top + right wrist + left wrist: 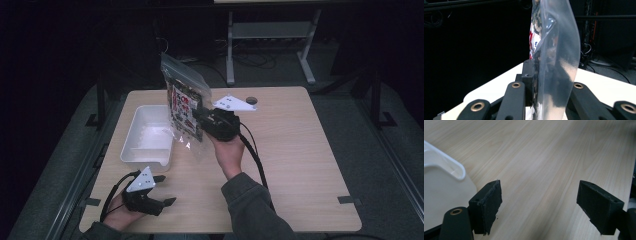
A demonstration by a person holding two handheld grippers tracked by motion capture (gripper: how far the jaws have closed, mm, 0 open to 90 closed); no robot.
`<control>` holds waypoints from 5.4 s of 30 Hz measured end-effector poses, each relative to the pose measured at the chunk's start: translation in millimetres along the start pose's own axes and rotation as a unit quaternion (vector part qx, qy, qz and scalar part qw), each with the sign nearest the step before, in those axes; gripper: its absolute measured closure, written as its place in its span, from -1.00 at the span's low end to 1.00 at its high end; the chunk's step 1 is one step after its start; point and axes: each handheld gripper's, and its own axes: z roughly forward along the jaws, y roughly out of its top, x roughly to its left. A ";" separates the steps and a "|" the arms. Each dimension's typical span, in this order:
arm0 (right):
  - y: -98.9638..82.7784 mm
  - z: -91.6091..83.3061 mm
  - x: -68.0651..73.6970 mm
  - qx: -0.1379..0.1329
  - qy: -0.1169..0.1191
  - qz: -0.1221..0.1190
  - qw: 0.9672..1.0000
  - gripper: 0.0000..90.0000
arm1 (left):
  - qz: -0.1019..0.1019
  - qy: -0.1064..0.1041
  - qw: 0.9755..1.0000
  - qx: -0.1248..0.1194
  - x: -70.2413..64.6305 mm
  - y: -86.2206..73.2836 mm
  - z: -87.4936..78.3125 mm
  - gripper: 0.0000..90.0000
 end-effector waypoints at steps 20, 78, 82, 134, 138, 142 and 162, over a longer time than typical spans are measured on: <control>1.2 78.3 24.7 -0.022 -0.018 0.008 1.000 0.68 | -0.008 -0.003 1.000 0.004 5.5 -9.2 -5.7 -0.56; -52.4 147.9 39.3 0.062 -0.052 -0.024 0.996 0.63 | -0.018 -0.002 1.000 0.001 12.6 -12.5 -7.7 -0.54; -53.2 147.0 40.1 0.066 -0.054 -0.034 0.996 0.64 | -0.018 -0.001 1.000 0.000 12.7 -12.7 -7.7 -0.54; -41.0 129.2 9.0 0.098 0.025 0.013 0.995 -0.12 | -0.013 0.001 1.000 0.006 12.6 -12.5 -6.1 -0.54; -39.6 123.7 6.3 0.100 0.037 0.014 0.994 -0.17 | -0.016 0.000 1.000 0.005 12.4 -12.5 -5.8 -0.54; -38.8 118.6 4.1 0.104 0.049 0.010 0.993 -0.20 | -0.014 0.001 1.000 0.006 12.5 -12.7 -6.0 -0.54; -38.4 75.5 -12.5 0.117 0.094 -0.007 0.989 -0.31 | -0.002 -0.001 1.000 0.015 9.2 -12.1 -1.9 -0.54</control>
